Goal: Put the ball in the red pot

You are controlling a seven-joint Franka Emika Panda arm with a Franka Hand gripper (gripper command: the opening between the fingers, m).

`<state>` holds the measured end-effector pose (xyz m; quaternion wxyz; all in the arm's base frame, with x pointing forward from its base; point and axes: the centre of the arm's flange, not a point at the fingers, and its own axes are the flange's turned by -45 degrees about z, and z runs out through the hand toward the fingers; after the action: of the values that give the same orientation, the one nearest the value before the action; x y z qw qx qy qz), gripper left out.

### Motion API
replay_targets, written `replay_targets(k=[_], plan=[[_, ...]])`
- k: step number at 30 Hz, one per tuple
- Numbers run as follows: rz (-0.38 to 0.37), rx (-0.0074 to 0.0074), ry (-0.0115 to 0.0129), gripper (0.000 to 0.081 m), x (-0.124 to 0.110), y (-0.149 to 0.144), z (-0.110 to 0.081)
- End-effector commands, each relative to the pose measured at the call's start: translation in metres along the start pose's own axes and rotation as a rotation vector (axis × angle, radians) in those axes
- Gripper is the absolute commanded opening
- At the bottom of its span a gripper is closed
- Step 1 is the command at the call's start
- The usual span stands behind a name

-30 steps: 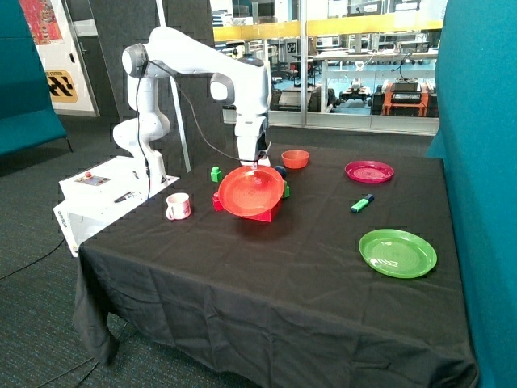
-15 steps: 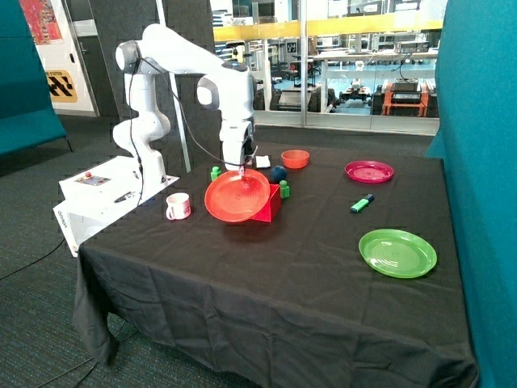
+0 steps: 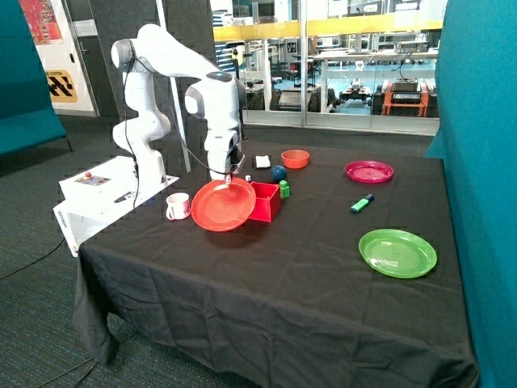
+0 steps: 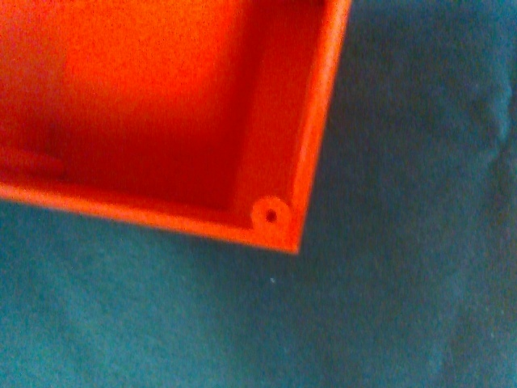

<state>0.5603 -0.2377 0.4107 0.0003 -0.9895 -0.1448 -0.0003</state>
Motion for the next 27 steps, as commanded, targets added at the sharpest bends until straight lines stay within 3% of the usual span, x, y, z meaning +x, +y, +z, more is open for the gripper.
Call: replay_targets(k=[1,11,27], plan=[[0.01,-0.0005,-0.0006,0.0,-0.021,0.014,0.014],[0.028,-0.0005,-0.0006,0.0,-0.038,0.022,0.033],[0.027,-0.0005,-0.0006,0.0,-0.043,0.019,0.062]])
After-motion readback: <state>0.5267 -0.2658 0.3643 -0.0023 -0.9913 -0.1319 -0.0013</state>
